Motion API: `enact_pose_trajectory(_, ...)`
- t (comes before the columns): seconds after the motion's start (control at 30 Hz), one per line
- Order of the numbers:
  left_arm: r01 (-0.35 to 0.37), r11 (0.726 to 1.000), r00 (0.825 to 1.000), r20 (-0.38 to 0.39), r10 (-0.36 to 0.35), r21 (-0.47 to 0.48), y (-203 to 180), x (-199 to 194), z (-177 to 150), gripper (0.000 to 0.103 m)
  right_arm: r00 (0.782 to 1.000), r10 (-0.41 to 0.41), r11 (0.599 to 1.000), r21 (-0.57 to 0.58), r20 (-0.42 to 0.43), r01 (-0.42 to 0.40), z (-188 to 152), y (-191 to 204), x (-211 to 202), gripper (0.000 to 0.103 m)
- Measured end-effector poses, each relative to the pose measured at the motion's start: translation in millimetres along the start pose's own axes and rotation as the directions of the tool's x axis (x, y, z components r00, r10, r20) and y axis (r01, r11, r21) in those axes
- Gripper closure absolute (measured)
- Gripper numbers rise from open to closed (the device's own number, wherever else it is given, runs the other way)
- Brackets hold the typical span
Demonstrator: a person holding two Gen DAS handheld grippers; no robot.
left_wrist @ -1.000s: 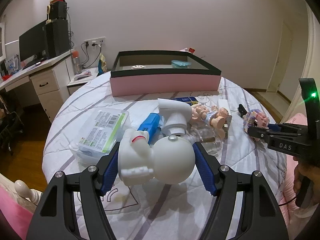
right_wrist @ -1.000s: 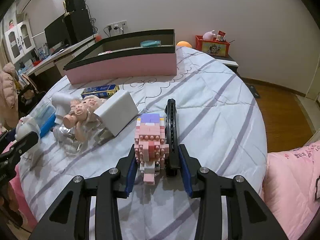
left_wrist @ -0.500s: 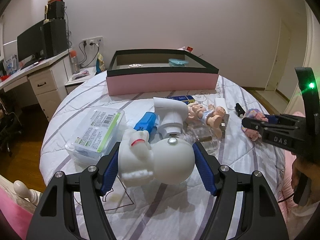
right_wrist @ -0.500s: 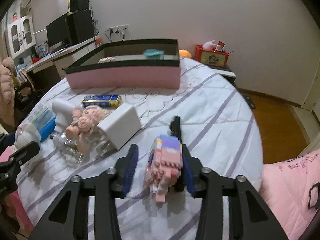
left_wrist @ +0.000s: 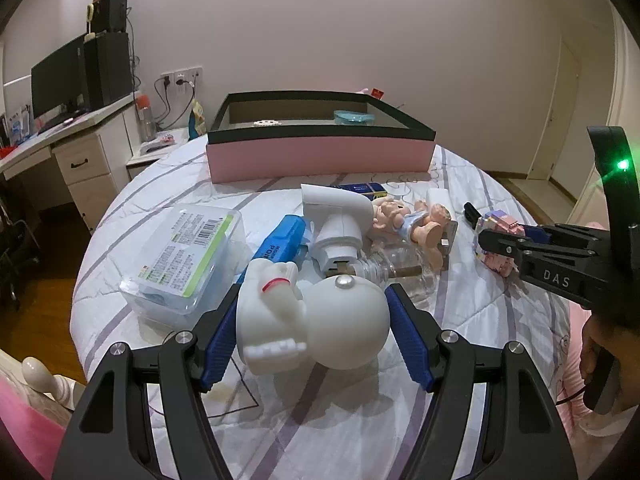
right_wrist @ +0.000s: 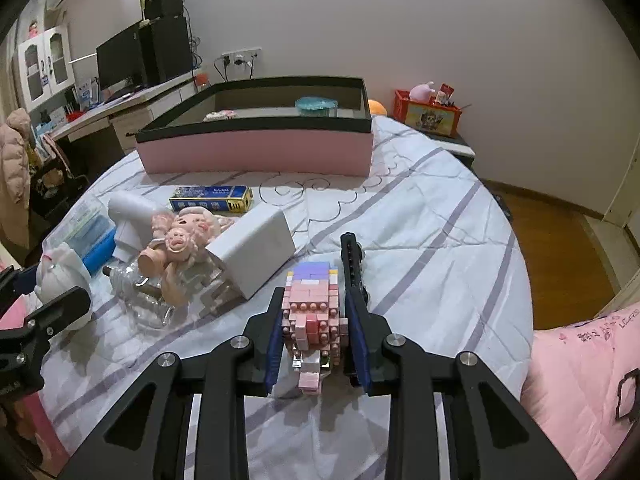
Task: Organize rigid objects
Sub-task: 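Lift the white figure and the pink block pig off the bed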
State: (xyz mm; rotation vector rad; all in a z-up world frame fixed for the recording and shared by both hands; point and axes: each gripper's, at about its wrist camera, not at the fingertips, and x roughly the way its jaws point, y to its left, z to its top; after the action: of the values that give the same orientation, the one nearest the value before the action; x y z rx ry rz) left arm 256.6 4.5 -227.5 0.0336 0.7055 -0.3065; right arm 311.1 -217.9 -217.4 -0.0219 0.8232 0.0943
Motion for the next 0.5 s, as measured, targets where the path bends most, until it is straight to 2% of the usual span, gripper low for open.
enact_pose_trajectory(0.23, -0.003, 1.000, 1.000, -0.004, 0.003, -0.005, -3, 2, 1, 0.031, 1.000, -0.001, 1.000, -0.008, 0.012, 0.001, 2, 0, 4, 0.074)
enact_pose_trajectory(0.5, -0.014, 1.000, 1.000, 0.002, 0.014, -0.001, -3, 0, 3, 0.031, 0.996, 0.055, 0.998, -0.004, 0.068, -0.055, 4, 5, -18, 0.074)
